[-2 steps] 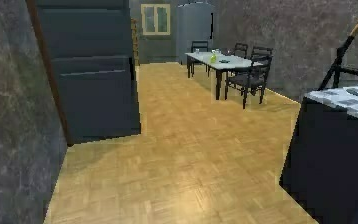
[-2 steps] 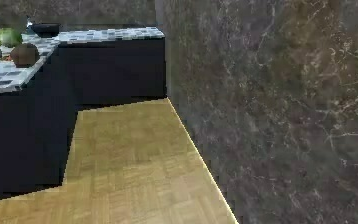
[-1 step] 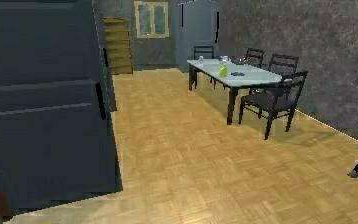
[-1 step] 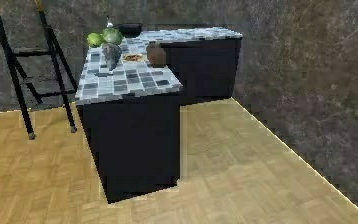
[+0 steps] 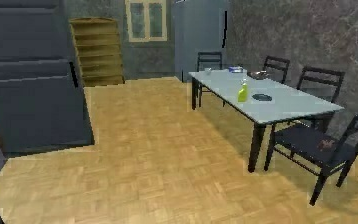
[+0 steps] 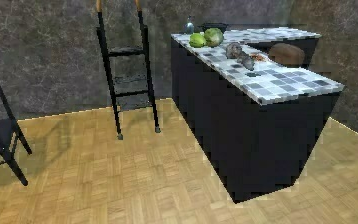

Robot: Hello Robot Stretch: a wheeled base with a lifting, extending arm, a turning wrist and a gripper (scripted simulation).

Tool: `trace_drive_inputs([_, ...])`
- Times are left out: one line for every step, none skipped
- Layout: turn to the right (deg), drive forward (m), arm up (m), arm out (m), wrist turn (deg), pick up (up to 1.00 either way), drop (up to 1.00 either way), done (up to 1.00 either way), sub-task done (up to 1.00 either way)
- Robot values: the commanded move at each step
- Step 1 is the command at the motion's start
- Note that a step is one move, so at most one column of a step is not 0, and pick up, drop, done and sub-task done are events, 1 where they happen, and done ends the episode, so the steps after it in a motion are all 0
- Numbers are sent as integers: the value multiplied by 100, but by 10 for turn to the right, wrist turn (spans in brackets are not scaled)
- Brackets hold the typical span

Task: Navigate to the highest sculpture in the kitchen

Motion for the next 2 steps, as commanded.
trace_drive_inputs([-30, 0, 0, 0, 0, 0, 0, 0, 0])
trace_drive_inputs([210, 0, 0, 0, 0, 0, 0, 0, 0])
